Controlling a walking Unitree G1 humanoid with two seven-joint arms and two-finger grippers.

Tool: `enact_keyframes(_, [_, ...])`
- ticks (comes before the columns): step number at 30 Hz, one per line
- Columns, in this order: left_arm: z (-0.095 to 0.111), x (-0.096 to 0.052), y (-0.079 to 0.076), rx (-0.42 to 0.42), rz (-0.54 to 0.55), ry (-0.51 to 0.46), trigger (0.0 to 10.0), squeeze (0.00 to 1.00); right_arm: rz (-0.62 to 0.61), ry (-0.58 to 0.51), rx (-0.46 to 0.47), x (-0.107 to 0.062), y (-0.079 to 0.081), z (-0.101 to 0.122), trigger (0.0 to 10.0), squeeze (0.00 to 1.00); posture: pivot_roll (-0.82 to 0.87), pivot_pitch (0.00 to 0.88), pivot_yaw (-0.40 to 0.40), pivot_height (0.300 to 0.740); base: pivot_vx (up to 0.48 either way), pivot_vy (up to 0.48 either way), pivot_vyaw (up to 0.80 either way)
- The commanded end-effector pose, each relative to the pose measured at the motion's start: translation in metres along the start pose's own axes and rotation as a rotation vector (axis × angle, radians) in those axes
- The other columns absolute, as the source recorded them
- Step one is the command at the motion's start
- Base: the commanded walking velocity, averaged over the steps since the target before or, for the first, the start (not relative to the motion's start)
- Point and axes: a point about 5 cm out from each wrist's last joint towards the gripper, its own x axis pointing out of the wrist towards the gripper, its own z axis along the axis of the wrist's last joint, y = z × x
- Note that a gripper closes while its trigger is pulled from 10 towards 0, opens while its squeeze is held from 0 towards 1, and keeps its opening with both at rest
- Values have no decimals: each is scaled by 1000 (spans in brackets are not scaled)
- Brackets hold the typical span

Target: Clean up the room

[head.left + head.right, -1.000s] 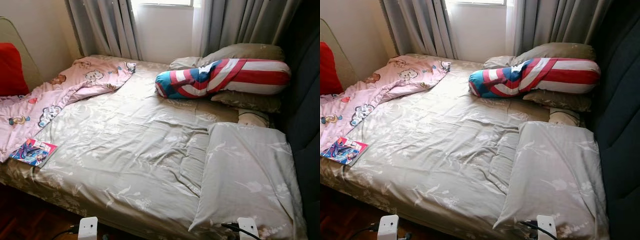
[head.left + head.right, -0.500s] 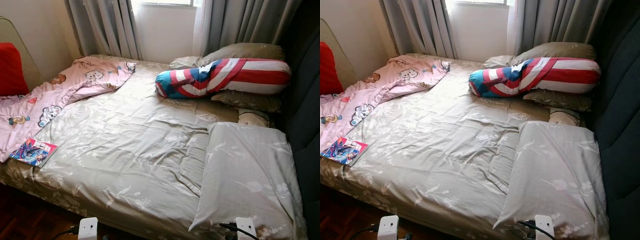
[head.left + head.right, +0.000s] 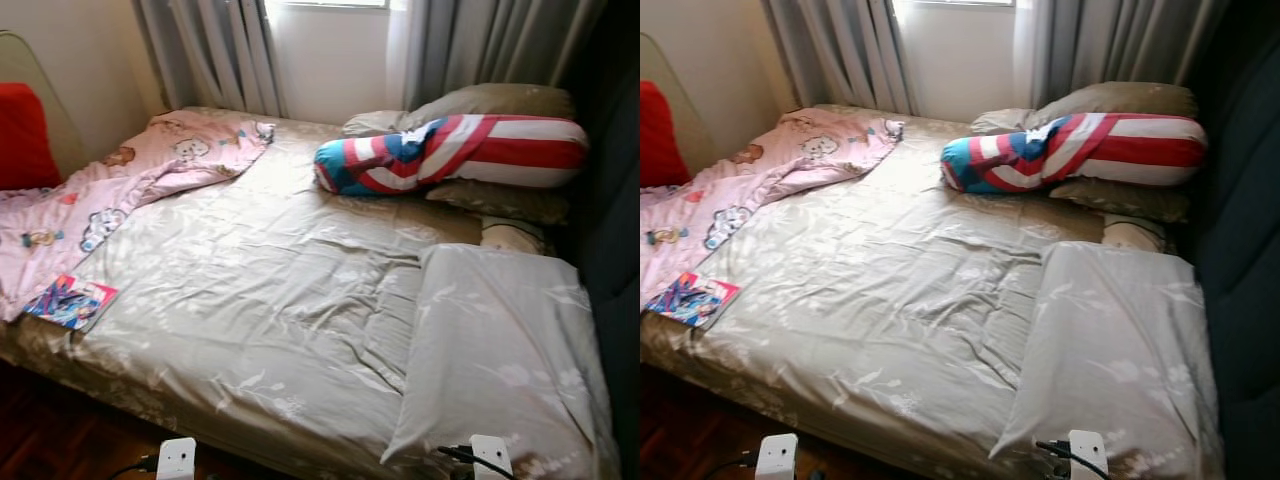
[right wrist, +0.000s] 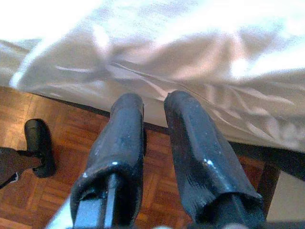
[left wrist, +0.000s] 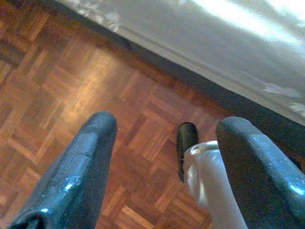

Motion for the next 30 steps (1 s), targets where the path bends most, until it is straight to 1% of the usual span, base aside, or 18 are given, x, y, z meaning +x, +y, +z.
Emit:
enact_keyframes(1, [-7, -2, 4, 16, 5, 30, 10000, 0, 11, -5, -1, 1, 5, 3, 10000, 0, -78, 0, 20, 740, 0, 0, 0])
enact_keyframes(23, [-10, -2, 4, 30, -2, 40, 10000, 0, 16, 0, -10, 1, 7, 2, 10000, 0, -79, 0, 28, 740, 0, 0, 0])
enact_keyframes(30, [-9, -2, 4, 34, -4, 38, 10000, 0, 19, -4, -2, 1, 9, 2, 10000, 0, -80, 0, 32, 740, 0, 351, 0])
